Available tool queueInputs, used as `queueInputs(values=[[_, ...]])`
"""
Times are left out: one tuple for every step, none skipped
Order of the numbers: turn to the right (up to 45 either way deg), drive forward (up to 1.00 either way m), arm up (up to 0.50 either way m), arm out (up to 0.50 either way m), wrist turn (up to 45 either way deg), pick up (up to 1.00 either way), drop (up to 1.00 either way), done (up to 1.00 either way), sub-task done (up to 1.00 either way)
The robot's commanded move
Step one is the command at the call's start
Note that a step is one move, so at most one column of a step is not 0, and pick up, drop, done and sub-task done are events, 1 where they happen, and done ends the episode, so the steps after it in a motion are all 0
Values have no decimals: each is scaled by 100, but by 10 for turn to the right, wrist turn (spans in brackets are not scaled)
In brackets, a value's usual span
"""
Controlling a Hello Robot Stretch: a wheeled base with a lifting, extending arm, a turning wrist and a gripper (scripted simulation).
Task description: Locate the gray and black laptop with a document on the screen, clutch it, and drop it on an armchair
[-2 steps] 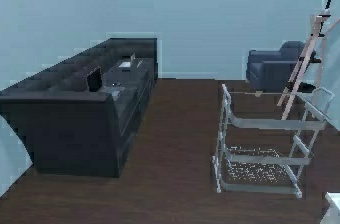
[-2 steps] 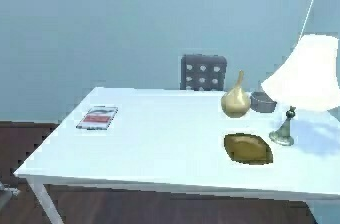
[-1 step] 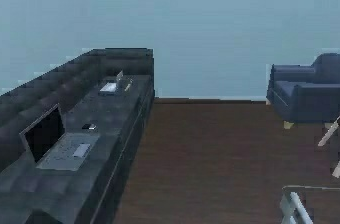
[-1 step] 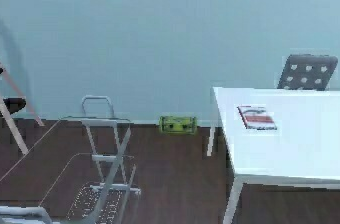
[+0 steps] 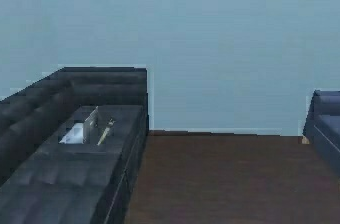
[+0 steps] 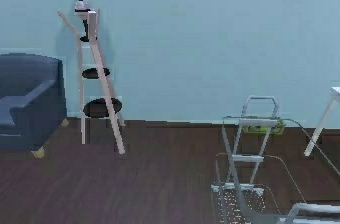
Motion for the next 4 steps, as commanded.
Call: queueInputs(values=[[0,55,0,0,0,0,0,0,0],[-450,0,0,0,0,0,0,0,0],[-450,0,0,0,0,0,0,0,0],[-360,0,0,0,0,0,0,0,0]])
